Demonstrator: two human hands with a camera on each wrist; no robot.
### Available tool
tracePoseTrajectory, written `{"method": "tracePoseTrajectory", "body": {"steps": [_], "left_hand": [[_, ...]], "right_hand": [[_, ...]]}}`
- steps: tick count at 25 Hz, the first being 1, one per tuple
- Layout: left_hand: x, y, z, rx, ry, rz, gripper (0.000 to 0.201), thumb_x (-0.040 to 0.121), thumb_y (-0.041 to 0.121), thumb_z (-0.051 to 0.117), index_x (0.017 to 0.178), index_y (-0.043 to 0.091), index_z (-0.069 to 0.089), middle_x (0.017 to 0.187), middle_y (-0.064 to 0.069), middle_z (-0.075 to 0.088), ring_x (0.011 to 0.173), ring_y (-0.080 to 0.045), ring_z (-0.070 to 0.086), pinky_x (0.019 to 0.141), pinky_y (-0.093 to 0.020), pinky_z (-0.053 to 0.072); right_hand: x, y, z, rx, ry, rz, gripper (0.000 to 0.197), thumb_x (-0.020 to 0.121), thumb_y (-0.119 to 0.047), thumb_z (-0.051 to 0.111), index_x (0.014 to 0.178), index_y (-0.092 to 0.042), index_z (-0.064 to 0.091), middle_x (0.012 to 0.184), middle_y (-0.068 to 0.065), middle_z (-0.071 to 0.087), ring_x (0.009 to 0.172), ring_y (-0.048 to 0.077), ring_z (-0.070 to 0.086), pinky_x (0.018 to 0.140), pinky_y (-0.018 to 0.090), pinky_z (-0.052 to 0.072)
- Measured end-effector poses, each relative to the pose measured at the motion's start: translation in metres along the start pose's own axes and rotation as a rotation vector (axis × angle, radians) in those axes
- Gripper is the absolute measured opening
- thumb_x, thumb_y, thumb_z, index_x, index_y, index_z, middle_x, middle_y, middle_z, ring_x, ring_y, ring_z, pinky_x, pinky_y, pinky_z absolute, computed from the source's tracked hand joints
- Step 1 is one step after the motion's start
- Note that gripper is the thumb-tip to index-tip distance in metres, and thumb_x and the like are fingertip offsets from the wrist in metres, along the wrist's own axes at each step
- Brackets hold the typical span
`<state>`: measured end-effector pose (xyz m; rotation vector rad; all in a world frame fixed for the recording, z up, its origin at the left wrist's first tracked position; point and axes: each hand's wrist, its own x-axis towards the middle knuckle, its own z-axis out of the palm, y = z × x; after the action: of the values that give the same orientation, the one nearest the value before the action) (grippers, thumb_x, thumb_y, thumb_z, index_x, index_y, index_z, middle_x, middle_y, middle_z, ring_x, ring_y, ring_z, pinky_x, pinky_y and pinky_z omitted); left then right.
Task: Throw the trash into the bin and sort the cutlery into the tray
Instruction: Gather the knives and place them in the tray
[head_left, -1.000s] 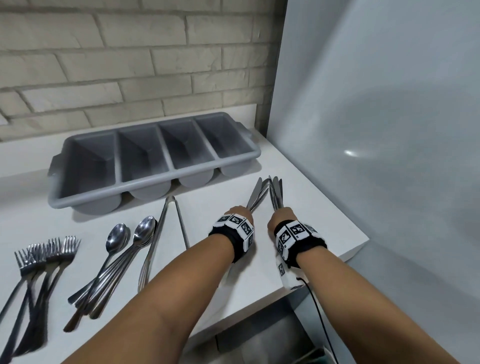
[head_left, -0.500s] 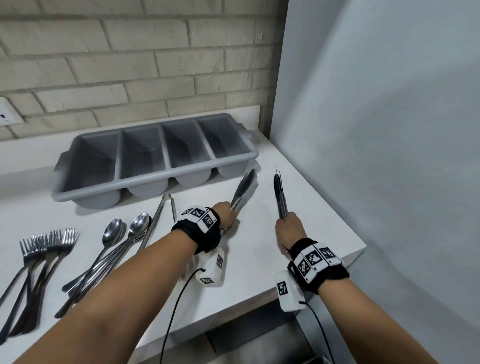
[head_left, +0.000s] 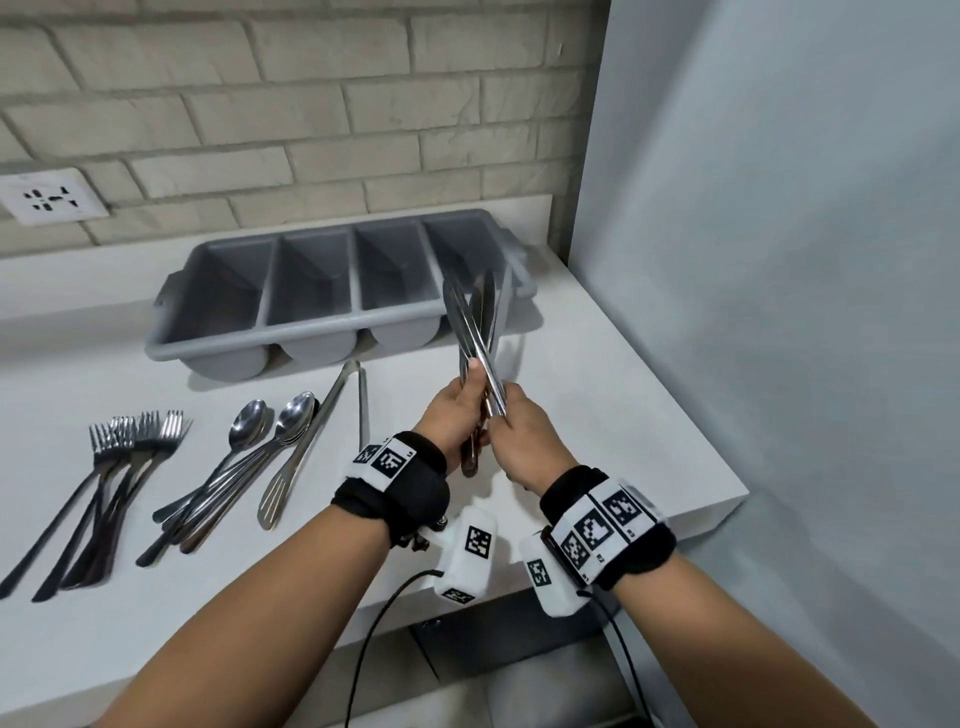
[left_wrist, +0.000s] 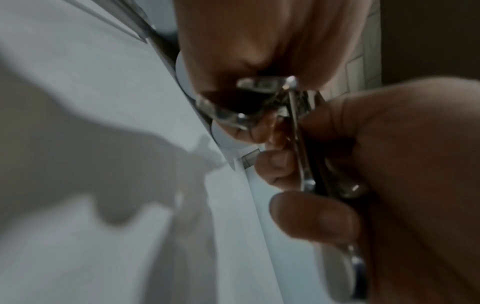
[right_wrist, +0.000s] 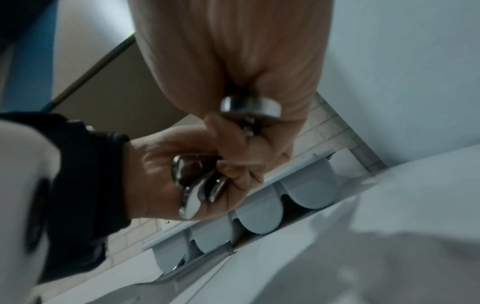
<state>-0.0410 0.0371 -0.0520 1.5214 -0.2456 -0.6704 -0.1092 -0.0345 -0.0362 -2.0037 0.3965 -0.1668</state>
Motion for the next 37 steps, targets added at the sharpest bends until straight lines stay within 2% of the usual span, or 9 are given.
{"method": "tracePoseTrajectory", "body": {"steps": [3,8,11,16,20,24,26,29,37], "left_hand": [[-0.008,0.004,-0.005,-0.009,0.069,-0.025,0.039,0.069,0.053,0.063,0.073,0.015,0.055,0.068,-0.015,0.052,0.063,-0.025,0.050,0.057,-0.030,0.039],[-0.015,0.022,-0.034,-0.188,0.238,-0.029,0.015,0.084,0.017,0.061,0.070,0.015,0.054,0.061,-0.005,0.051,0.050,-0.020,0.050,0.052,-0.024,0.041],[-0.013,0.040,-0.065,-0.229,0.282,0.025,0.018,0.087,0.011,0.060,0.070,0.013,0.054,0.052,-0.001,0.051,0.034,-0.009,0.051,0.036,-0.014,0.042],[0.004,0.071,-0.133,-0.295,0.374,0.092,0.018,0.090,0.017,0.058,0.073,0.014,0.054,0.064,-0.001,0.050,0.049,-0.011,0.050,0.047,-0.021,0.046],[0.015,0.089,-0.175,-0.420,0.392,0.130,0.020,0.093,0.010,0.053,0.074,0.015,0.048,0.065,0.000,0.049,0.056,-0.010,0.050,0.048,-0.019,0.049],[0.027,0.086,-0.215,-0.292,0.346,0.106,0.025,0.094,0.008,0.050,0.069,0.013,0.046,0.063,-0.003,0.047,0.057,-0.012,0.048,0.055,-0.020,0.046],[0.036,0.089,-0.238,-0.249,0.321,0.091,0.027,0.095,0.008,0.047,0.069,0.013,0.046,0.064,-0.003,0.045,0.057,-0.011,0.046,0.052,-0.018,0.045],[0.051,0.095,-0.271,-0.266,0.336,-0.024,0.028,0.097,0.009,0.044,0.069,0.010,0.047,0.061,-0.003,0.047,0.055,-0.012,0.046,0.055,-0.021,0.043],[0.084,0.106,-0.334,-0.277,0.237,-0.423,0.033,0.101,0.019,0.035,0.072,0.006,0.045,0.059,-0.006,0.050,0.023,-0.013,0.051,0.030,-0.018,0.046]], "right_hand": [[-0.001,-0.007,0.017,-0.075,-0.064,-0.055,0.039,0.086,-0.013,0.033,0.123,-0.002,0.043,0.106,0.022,0.061,0.096,0.035,0.064,0.084,0.042,0.055],[0.005,-0.020,0.030,-0.015,-0.110,-0.118,0.026,0.090,-0.006,0.045,0.116,-0.003,0.045,0.094,0.002,0.052,0.079,0.014,0.053,0.055,0.004,0.041],[0.013,-0.034,0.039,0.238,-0.130,-0.055,0.003,0.091,-0.016,0.051,0.089,-0.017,0.052,0.078,-0.004,0.053,0.065,0.011,0.052,0.054,0.013,0.043],[0.043,-0.062,0.077,0.129,-0.173,0.079,0.043,0.098,-0.039,0.022,0.089,-0.013,0.055,0.075,0.003,0.059,0.049,0.017,0.051,0.035,0.017,0.036],[0.075,-0.097,0.128,0.229,-0.035,0.053,0.048,0.098,-0.035,0.024,0.068,-0.014,0.054,0.062,0.003,0.052,0.056,0.018,0.048,0.052,0.027,0.037],[0.103,-0.137,0.170,0.120,-0.145,0.057,0.045,0.099,-0.031,0.025,0.116,-0.001,0.054,0.112,0.019,0.062,0.101,0.029,0.059,0.085,0.024,0.045],[0.115,-0.149,0.184,0.072,-0.257,0.072,0.033,0.099,-0.026,0.029,0.108,-0.003,0.051,0.098,0.013,0.060,0.076,0.017,0.058,0.062,0.007,0.045],[0.133,-0.164,0.199,0.211,-0.409,0.207,0.026,0.097,-0.017,0.038,0.074,-0.008,0.046,0.064,0.007,0.047,0.049,0.014,0.042,0.041,0.019,0.037],[0.179,-0.194,0.237,0.278,-0.425,0.359,0.027,0.095,-0.012,0.049,0.069,-0.009,0.042,0.063,0.004,0.043,0.049,0.010,0.037,0.028,0.013,0.031]]}}
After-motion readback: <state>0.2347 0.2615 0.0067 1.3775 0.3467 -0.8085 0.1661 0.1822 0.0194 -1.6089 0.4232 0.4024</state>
